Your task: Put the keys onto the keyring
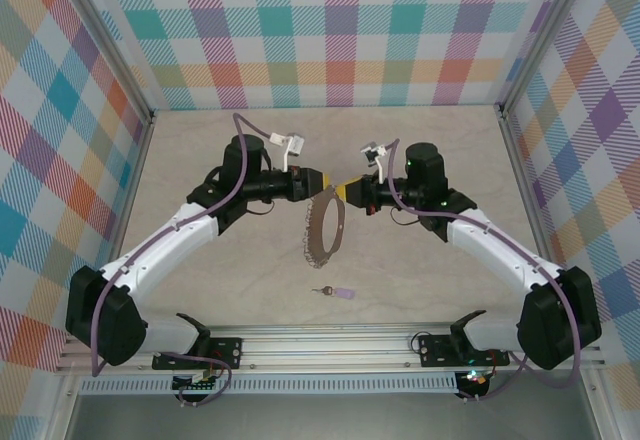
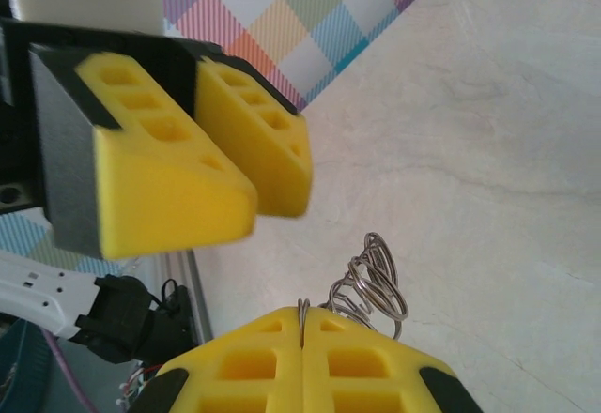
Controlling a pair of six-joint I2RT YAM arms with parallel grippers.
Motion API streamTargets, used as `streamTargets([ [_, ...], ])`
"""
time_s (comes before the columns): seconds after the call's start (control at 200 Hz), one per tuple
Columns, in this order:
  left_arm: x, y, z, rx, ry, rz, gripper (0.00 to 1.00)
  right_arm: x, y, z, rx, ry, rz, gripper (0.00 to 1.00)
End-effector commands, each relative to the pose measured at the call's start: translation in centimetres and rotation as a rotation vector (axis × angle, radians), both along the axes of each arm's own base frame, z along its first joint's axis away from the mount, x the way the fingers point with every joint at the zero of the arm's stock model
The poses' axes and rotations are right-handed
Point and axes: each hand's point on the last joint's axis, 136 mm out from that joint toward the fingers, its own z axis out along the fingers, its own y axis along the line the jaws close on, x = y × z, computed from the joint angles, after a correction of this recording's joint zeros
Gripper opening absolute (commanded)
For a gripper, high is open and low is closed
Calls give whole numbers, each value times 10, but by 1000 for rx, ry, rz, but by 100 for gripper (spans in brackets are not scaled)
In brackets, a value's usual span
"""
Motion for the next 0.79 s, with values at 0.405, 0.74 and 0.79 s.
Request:
streamTargets([
  [0.405, 10, 37, -17, 126, -61, 215, 30, 63, 22, -111, -65, 101, -133, 0],
  [0.74, 10, 36, -25, 123, -47, 216, 31, 63, 9, -189, -207, 199, -225, 0],
  [0.79, 10, 36, -26, 120, -46, 217, 31, 60, 7, -196, -216, 216, -229, 0],
])
